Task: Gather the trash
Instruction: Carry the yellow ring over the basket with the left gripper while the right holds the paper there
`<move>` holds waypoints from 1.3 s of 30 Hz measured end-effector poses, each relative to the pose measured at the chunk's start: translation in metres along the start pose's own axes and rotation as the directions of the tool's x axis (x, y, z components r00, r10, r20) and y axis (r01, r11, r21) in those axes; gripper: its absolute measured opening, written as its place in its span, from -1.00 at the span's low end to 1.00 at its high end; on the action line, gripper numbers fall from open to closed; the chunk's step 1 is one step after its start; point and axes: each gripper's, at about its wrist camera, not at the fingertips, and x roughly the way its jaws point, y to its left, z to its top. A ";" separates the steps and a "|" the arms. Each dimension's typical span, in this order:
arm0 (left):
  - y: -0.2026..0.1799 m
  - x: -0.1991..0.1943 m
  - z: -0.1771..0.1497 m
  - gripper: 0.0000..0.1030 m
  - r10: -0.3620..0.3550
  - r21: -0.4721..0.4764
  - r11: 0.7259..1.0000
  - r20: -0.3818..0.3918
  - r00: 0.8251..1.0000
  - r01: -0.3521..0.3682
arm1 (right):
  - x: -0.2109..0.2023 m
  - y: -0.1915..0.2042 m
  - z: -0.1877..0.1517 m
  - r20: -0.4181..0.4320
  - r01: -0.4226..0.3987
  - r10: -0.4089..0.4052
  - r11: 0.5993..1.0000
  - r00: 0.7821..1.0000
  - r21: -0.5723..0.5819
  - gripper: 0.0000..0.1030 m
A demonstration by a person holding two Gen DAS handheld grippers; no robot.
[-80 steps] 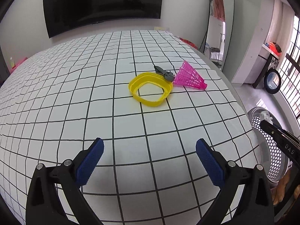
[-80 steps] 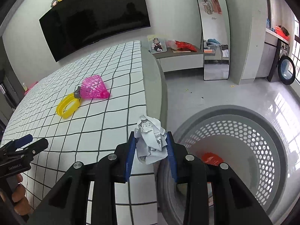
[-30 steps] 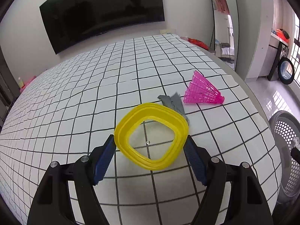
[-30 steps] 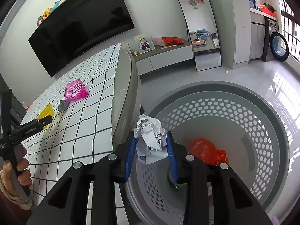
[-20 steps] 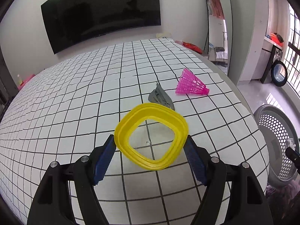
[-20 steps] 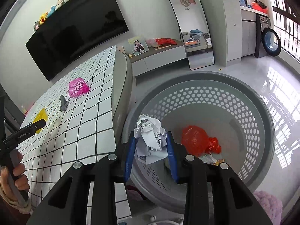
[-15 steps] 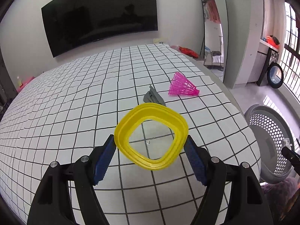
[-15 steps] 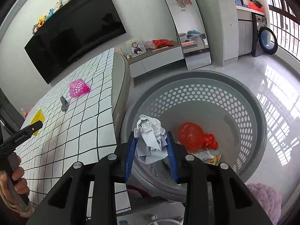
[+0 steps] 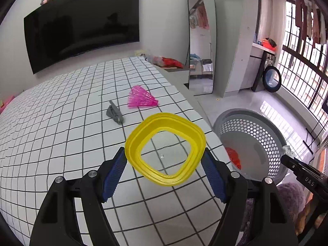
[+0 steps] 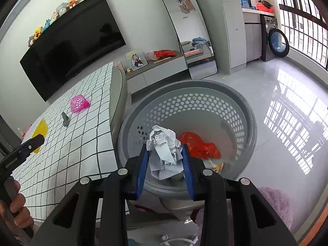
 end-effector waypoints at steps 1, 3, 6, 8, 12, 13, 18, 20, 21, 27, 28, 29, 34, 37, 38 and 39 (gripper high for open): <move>-0.005 0.000 0.001 0.40 -0.013 0.001 1.000 0.001 1.000 0.013 | -0.002 -0.003 -0.001 0.002 0.004 -0.004 1.000 1.000 0.003 -0.39; -0.016 0.000 0.002 0.40 -0.040 0.007 0.999 0.002 0.999 0.040 | -0.006 -0.009 -0.003 0.005 0.013 -0.013 1.000 1.000 0.009 -0.39; -0.033 0.002 0.004 0.40 -0.065 0.030 0.997 0.004 0.998 0.065 | -0.011 -0.018 -0.005 0.008 0.029 -0.029 0.999 1.000 0.018 -0.39; -0.044 0.002 0.006 0.40 -0.083 0.050 0.995 0.001 0.997 0.083 | -0.012 -0.024 -0.005 0.007 0.038 -0.038 0.999 0.999 0.027 -0.39; -0.065 0.003 0.010 0.40 -0.118 0.085 0.990 0.005 0.993 0.117 | -0.013 -0.037 -0.005 0.009 0.051 -0.052 0.997 0.999 0.050 -0.39; -0.071 0.004 0.011 0.40 -0.125 0.093 0.988 0.004 0.992 0.124 | -0.013 -0.040 -0.005 0.010 0.052 -0.053 0.997 0.999 0.056 -0.39; -0.097 0.013 0.013 0.40 -0.161 0.132 0.978 -0.008 0.987 0.161 | -0.012 -0.056 -0.003 0.011 0.062 -0.064 0.995 0.998 0.083 -0.39; -0.108 0.017 0.012 0.40 -0.170 0.150 0.974 -0.015 0.985 0.170 | -0.010 -0.061 -0.003 0.007 0.066 -0.067 0.993 0.998 0.096 -0.39; -0.114 0.018 0.011 0.40 -0.174 0.158 0.972 -0.020 0.985 0.175 | -0.008 -0.063 -0.003 0.005 0.069 -0.070 0.993 0.998 0.100 -0.39; -0.139 0.038 0.004 0.40 -0.195 0.198 0.959 -0.067 0.979 0.204 | 0.007 -0.079 -0.004 -0.021 0.079 -0.077 0.989 0.997 0.123 -0.39; -0.144 0.041 0.004 0.40 -0.197 0.203 0.957 -0.075 0.978 0.208 | 0.010 -0.080 -0.004 -0.024 0.078 -0.076 0.989 0.997 0.124 -0.38; -0.147 0.045 0.003 0.40 -0.197 0.208 0.955 -0.082 0.977 0.210 | 0.013 -0.082 -0.002 -0.026 0.078 -0.075 0.989 0.997 0.126 -0.38; -0.162 0.064 -0.001 0.40 -0.192 0.228 0.950 -0.111 0.975 0.213 | 0.026 -0.086 0.006 -0.024 0.079 -0.076 0.990 0.997 0.119 -0.38; -0.168 0.073 -0.001 0.40 -0.187 0.235 0.949 -0.124 0.974 0.212 | 0.031 -0.088 0.013 -0.017 0.072 -0.071 0.991 0.997 0.109 -0.37; -0.169 0.075 -0.001 0.40 -0.186 0.236 0.948 -0.127 0.974 0.212 | 0.033 -0.088 0.016 -0.012 0.067 -0.066 0.992 0.998 0.105 -0.37; -0.170 0.077 -0.001 0.40 -0.184 0.238 0.948 -0.128 0.974 0.211 | 0.035 -0.088 0.017 -0.009 0.061 -0.060 0.993 0.998 0.101 -0.37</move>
